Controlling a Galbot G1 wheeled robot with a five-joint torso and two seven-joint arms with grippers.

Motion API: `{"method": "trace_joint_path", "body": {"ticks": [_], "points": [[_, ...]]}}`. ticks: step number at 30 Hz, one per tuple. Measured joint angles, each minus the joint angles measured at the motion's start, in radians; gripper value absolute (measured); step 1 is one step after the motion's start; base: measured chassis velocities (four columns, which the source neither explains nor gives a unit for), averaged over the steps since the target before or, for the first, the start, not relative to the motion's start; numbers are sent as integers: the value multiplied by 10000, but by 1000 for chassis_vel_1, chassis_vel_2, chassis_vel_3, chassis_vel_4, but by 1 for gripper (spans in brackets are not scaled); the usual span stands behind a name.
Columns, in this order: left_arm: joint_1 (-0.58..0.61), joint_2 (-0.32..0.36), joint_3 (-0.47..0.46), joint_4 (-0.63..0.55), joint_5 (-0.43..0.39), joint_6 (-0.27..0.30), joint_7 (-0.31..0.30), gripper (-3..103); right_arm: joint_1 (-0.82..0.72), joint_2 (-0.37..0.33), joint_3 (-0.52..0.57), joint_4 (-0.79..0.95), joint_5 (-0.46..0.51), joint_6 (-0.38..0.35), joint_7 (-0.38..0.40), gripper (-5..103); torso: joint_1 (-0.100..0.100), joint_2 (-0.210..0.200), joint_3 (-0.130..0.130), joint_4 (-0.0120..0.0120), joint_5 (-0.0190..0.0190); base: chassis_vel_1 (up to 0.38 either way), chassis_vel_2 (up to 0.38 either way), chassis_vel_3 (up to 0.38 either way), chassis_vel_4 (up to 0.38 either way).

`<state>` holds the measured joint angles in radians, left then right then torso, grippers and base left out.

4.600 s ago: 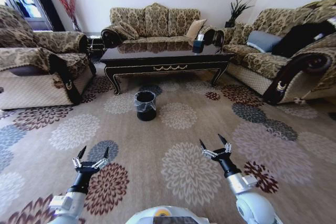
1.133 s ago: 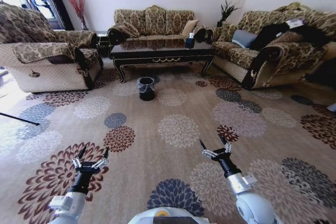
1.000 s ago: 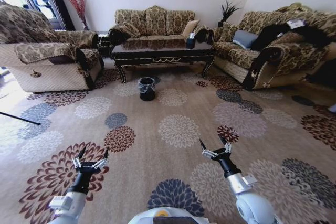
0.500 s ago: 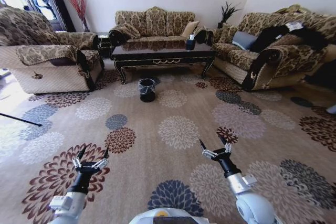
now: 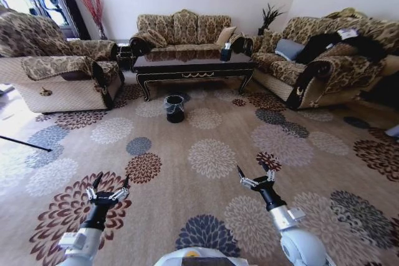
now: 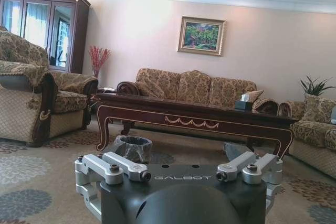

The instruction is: Move to the front of the table and pick up the trash from the floor, then place it into the trash bin.

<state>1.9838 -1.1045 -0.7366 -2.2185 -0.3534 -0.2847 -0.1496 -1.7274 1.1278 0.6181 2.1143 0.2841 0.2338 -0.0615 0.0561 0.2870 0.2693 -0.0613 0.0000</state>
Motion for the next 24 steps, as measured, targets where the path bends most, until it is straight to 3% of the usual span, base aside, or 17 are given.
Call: {"method": "trace_joint_path", "body": {"ticks": [24], "points": [[0,0,0,0,0,0,0,100,-1,1,0,0,0,0,0,100,332,951,618,0,0,0,0,0,0]]}}
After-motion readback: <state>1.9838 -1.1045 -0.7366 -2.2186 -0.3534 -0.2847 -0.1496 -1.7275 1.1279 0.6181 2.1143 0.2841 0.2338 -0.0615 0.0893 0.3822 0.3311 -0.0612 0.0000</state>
